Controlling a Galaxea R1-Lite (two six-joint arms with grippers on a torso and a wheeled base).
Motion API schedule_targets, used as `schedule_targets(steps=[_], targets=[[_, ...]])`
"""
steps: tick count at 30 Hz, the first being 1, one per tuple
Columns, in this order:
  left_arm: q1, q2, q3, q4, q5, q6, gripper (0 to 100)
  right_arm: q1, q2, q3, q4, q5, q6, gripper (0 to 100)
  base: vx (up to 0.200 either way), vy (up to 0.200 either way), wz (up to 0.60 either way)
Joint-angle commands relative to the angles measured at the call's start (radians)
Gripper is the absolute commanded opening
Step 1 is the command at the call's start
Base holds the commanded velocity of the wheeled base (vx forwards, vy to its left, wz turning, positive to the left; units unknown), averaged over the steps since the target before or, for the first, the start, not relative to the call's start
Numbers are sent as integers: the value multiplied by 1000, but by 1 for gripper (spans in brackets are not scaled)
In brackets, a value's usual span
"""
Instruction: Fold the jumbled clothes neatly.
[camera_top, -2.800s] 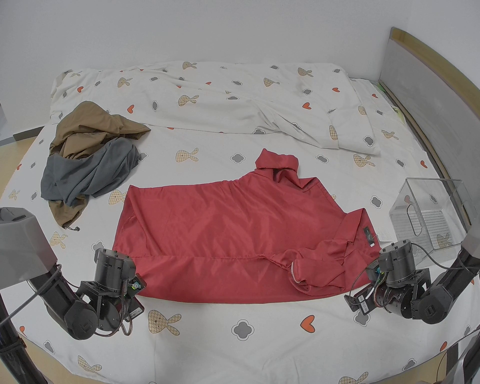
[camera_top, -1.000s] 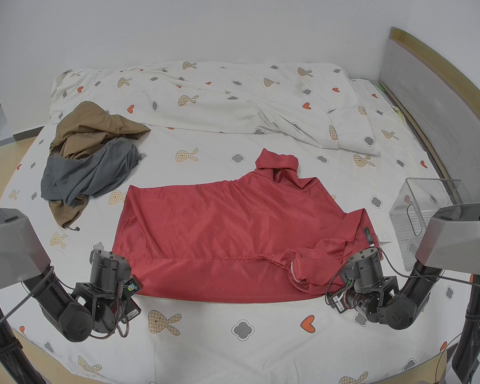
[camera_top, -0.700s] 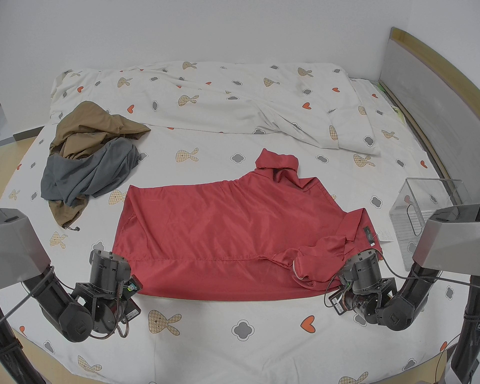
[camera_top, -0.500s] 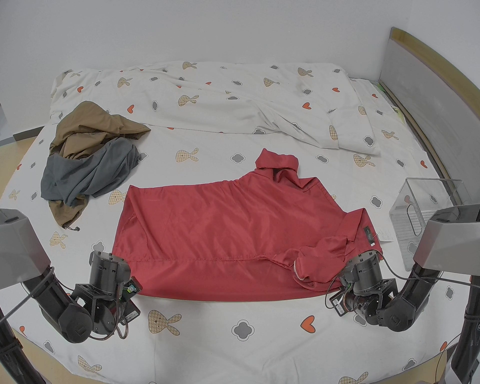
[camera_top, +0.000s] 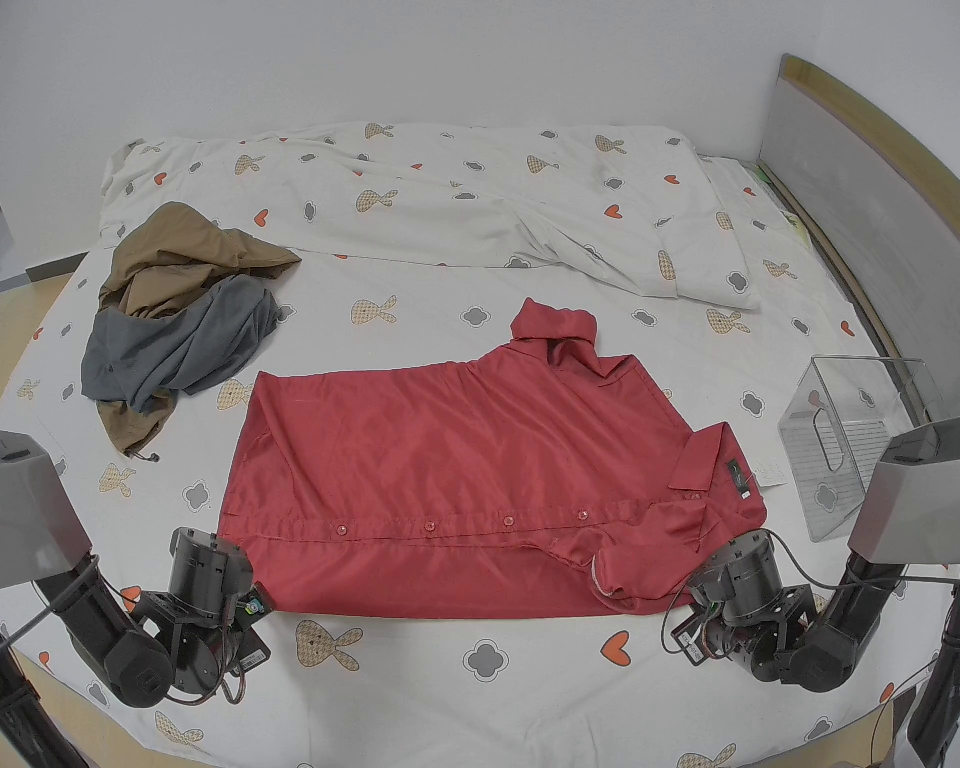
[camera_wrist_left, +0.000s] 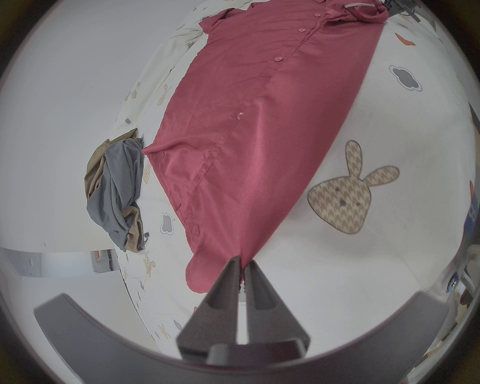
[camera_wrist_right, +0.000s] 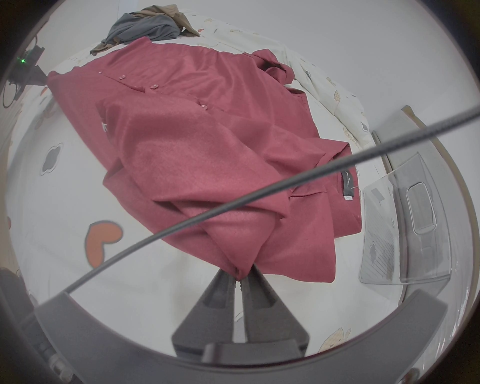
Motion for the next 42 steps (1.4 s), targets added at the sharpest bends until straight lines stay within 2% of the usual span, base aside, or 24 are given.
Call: schedule_targets(steps=[1, 8, 20, 27, 31, 35, 42], targets=[[-12, -40, 45, 0, 0, 0, 0, 24, -32, 68, -45, -2, 2, 0, 0, 0, 0], [-17, -60, 89, 0, 0, -2, 0, 40, -23, 136, -134, -14, 0, 0, 0, 0, 0], [-35, -68, 123, -2, 0, -8, 0, 78, -19, 182, -139, -22, 9, 0, 0, 0, 0], [-34, -7, 77, -13, 2, -11, 0, 78, -9, 154, -139, -22, 8, 0, 0, 0, 0], [-32, 82, 60, -94, 5, -8, 0, 77, -11, 133, -139, -22, 6, 0, 0, 0, 0], [-34, 177, 69, -234, 19, 2, 0, 66, -14, 108, -139, -22, 5, 0, 0, 0, 0], [-61, 171, 92, -320, 51, -14, 0, 64, -5, 94, -139, -22, 6, 0, 0, 0, 0]])
